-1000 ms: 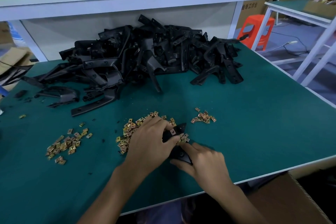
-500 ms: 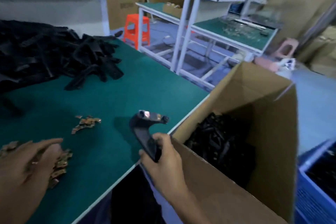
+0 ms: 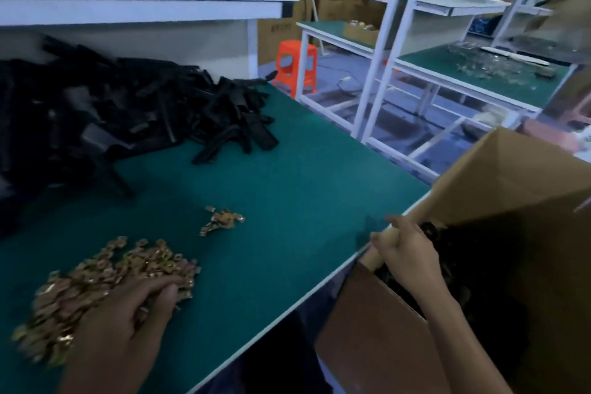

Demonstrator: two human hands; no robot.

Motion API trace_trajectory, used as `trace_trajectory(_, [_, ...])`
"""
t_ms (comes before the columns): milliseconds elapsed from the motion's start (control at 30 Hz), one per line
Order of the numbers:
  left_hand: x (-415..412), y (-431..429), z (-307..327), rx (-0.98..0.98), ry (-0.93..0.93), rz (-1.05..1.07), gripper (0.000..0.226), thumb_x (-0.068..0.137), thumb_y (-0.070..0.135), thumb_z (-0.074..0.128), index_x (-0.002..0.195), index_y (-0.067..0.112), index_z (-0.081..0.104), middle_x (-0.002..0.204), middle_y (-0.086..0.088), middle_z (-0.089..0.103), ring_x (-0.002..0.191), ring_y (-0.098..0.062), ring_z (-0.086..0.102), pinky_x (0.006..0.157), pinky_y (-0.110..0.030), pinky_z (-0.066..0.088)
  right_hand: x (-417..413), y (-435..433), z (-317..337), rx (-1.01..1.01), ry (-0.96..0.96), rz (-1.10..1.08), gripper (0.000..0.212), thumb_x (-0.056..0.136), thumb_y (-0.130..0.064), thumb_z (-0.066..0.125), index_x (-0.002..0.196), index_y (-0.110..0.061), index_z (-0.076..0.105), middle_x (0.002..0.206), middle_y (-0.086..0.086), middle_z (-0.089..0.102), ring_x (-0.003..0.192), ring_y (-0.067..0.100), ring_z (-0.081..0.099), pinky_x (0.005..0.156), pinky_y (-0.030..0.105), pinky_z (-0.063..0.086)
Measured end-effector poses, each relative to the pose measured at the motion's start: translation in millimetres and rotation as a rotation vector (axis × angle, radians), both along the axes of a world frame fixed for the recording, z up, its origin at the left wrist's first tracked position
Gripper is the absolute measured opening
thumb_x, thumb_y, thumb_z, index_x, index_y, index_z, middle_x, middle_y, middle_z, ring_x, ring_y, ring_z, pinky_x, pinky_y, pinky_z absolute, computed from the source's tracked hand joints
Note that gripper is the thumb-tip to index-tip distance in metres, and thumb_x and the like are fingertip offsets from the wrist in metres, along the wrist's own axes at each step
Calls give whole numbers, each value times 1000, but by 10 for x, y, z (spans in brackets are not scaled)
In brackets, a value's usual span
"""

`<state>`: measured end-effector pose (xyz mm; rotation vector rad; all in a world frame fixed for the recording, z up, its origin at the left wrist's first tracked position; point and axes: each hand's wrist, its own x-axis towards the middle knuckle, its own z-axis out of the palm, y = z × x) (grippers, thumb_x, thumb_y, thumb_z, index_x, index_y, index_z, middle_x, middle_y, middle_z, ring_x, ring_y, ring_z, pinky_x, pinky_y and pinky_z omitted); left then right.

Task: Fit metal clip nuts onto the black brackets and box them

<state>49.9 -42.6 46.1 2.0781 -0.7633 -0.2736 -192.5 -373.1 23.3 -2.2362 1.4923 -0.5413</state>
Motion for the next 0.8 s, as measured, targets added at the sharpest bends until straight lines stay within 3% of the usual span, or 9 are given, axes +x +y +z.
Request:
trace_trajectory(67, [21,74,-5,-38,-73,40,16,87,54,54,90,52,69,103,33,66,97,15,55,79,-9,41,505,42,56,-20,-74,135,43,92,-37,73,130,-18,63,125,6,68,107,26,65,87,34,46])
trace_trajectory(200, [118,265,-26,-23,-22,156,16,88,47,56,92,47,71,98,31,66,95,3,61,76,0,39,1584,66,208,-9,-61,397,42,94,-38,69,131,-20,61,125,0,69,114,23,65,95,37,50])
trace_trajectory(300, [134,375,-32,20,18,198,17,87,51,56,91,57,72,101,44,60,96,22,53,77,-5,44,2403,47,288,60,11,569,41,96,-37,66,132,-19,60,126,2,68,117,23,63,97,34,47])
trace_trajectory(367, [160,445,-53,26,-23,236,22,82,62,51,100,71,61,105,49,55,97,23,52,75,-12,49,2926,62,350,156,20,641,42,97,-37,65,135,-19,58,127,6,66,120,26,61,99,34,46])
trace_trajectory(433, [195,481,-42,15,-61,264,24,80,63,51,101,70,61,104,45,60,98,17,56,78,-11,49,3390,76,396,215,15,674,51,99,-42,63,144,-25,47,134,12,57,117,33,59,99,38,48])
trace_trajectory(500, [219,519,-62,46,-87,252,18,83,53,56,93,61,69,99,38,63,94,12,60,74,-9,47,3740,83,410,258,76,669,62,100,-54,56,154,-36,32,153,20,33,116,43,57,101,46,49])
trace_trajectory(600, [254,554,-74,75,-140,254,18,86,43,59,94,47,75,92,31,67,90,7,62,69,-12,48,4038,93,343,300,274,647,76,96,-72,45,159,-38,24,167,15,4,132,47,45,104,52,49])
trace_trajectory(700, [322,479,-65,72,-150,237,26,90,48,52,100,41,75,95,29,67,93,8,60,75,-18,49,4087,264,310,273,260,669,66,91,-75,48,137,-27,54,154,14,30,119,36,53,92,40,48])
trace_trajectory(800, [432,160,-75,108,-239,150,21,98,40,55,105,31,73,98,22,67,92,5,57,82,-25,50,3883,575,257,283,133,807,34,93,-62,60,94,-28,67,110,-6,62,103,22,62,79,31,44])
